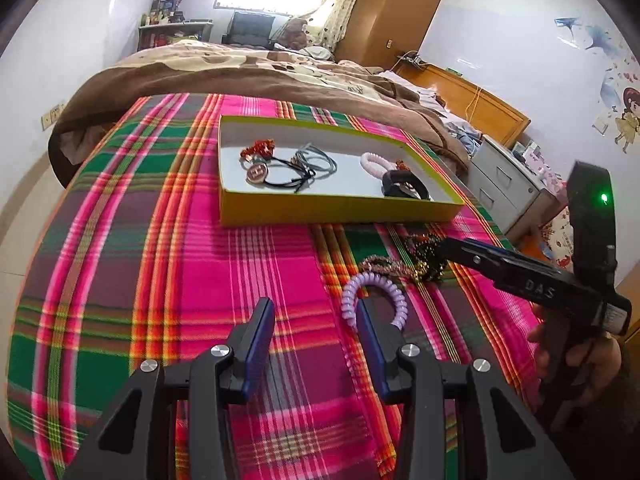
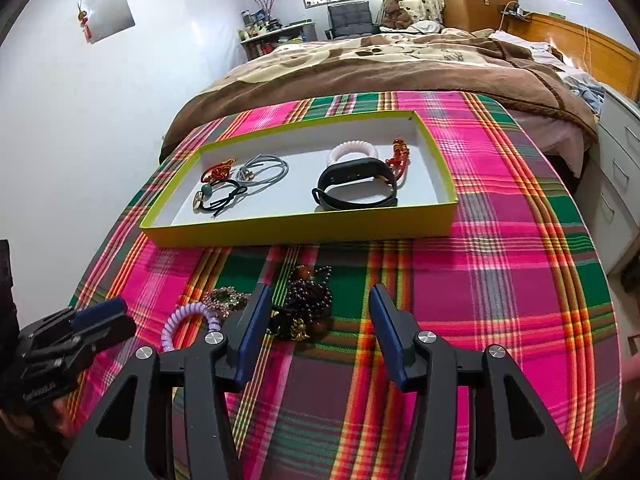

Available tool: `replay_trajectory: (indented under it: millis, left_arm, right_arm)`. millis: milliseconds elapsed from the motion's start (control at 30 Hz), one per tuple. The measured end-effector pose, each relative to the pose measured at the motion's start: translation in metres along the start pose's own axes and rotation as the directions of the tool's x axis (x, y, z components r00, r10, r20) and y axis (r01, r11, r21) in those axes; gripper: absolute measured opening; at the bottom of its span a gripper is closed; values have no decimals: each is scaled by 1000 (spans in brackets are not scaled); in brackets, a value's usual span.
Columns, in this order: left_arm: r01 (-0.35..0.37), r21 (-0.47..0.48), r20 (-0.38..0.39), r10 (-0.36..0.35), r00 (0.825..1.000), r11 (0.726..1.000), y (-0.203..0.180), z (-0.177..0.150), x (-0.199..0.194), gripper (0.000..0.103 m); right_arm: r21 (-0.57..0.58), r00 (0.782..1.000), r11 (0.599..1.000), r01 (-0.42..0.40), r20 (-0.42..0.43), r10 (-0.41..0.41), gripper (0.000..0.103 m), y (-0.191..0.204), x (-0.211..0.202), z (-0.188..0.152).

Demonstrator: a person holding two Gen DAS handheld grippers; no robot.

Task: Organize jewelry
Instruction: 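Withdraw both open tools from the box back to the jewelry row, then grasp the dark beaded bracelet with the right tool while the left tool grasps the lavender coil bracelet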

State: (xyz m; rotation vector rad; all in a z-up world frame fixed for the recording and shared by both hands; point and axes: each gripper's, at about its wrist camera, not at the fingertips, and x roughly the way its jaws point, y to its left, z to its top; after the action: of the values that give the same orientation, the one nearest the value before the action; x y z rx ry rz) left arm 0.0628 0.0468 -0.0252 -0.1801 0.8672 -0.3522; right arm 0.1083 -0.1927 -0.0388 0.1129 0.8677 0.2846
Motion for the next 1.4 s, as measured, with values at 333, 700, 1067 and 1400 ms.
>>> replay_trajectory:
  millis: [333,700,1067,1400]
  left_arm:
    - [11,0,-22,-11,1000,1000,0,-5,6,42]
    - [22,6,-45,-22,999,1000,-5,-2,16,43]
    - [-14,54,-61,17,998,998,-20,3,25,43]
    - [-122,146,-58,132,990,982,-38,3,34,43]
  right_arm:
    - [-50,998,999,15,-60,-18,51,12,21,4]
    - [-68,998,997,30,-61,-34,34,13,26,2]
    - [-41,999,999,10,-36,-11,27,4,20,-2]
    - [32,1000,999,6,9,-6,27,-18,2,-4]
